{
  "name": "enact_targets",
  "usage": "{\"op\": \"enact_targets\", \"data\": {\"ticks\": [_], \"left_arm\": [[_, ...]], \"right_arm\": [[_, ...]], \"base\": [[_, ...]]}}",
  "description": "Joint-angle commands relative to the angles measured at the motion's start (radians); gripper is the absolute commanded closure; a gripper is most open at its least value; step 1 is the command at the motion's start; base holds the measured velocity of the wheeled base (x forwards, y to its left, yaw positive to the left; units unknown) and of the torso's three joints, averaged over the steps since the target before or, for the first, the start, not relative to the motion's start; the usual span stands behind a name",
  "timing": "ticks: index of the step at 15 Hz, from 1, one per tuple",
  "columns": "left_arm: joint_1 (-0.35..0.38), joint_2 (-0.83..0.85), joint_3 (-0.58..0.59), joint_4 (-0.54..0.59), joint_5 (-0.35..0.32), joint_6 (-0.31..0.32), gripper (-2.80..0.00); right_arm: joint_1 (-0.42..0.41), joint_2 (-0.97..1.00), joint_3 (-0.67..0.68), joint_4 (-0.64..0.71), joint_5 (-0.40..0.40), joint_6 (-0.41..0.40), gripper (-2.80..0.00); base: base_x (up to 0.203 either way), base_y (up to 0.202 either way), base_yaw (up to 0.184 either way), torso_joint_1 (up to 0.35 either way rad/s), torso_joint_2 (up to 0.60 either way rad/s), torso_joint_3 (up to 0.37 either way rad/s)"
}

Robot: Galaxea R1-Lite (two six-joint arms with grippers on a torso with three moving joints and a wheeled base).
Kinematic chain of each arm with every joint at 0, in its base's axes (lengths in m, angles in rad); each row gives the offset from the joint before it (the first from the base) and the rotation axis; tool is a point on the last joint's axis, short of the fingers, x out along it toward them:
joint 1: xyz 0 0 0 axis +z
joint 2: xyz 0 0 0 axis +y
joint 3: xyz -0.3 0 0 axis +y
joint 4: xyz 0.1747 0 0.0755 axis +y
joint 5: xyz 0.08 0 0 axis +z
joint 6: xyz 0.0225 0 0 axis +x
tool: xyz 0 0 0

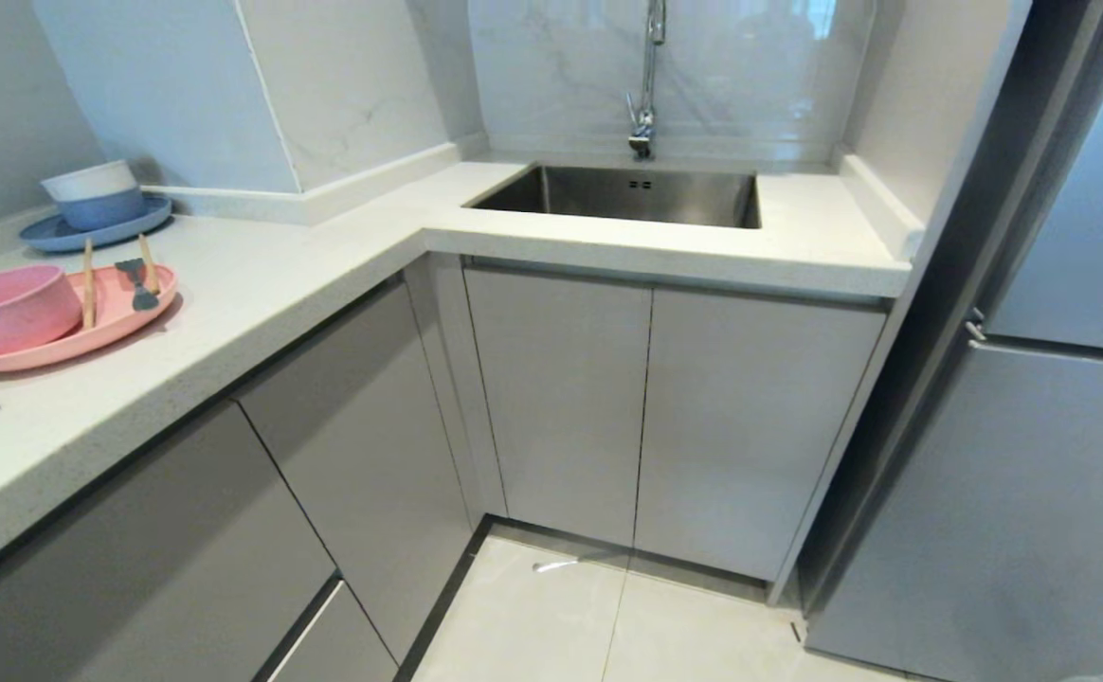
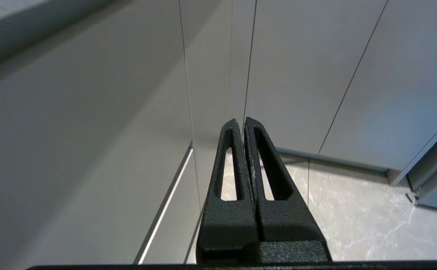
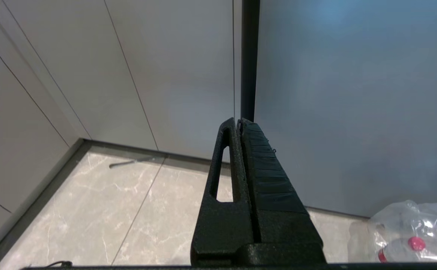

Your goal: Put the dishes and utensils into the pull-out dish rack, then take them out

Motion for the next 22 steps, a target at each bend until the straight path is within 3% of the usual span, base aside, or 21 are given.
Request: {"op": "enact_targets", "data": {"ticks": [1,11,22], "left_arm": [[0.0,0.002,0.0,-0.001,0.0,0.0,0.0],[0.0,0.002,0.0,-0.001,0.0,0.0,0.0],[0.0,0.002,0.0,-0.001,0.0,0.0,0.0]], "right_arm": [[0.0,0.0,0.002,0.0,0.0,-0.001,0.0],[0.0,0.0,0.002,0.0,0.0,0.0,0.0],[0.0,0.0,0.002,0.0,0.0,-0.011,0.0]], "base": [[0.0,0.0,0.0,0.002,0.0,0.204],[0.0,0.0,0.0,0.002,0.0,0.194],[0.0,0.0,0.0,0.0,0.0,0.015]]}}
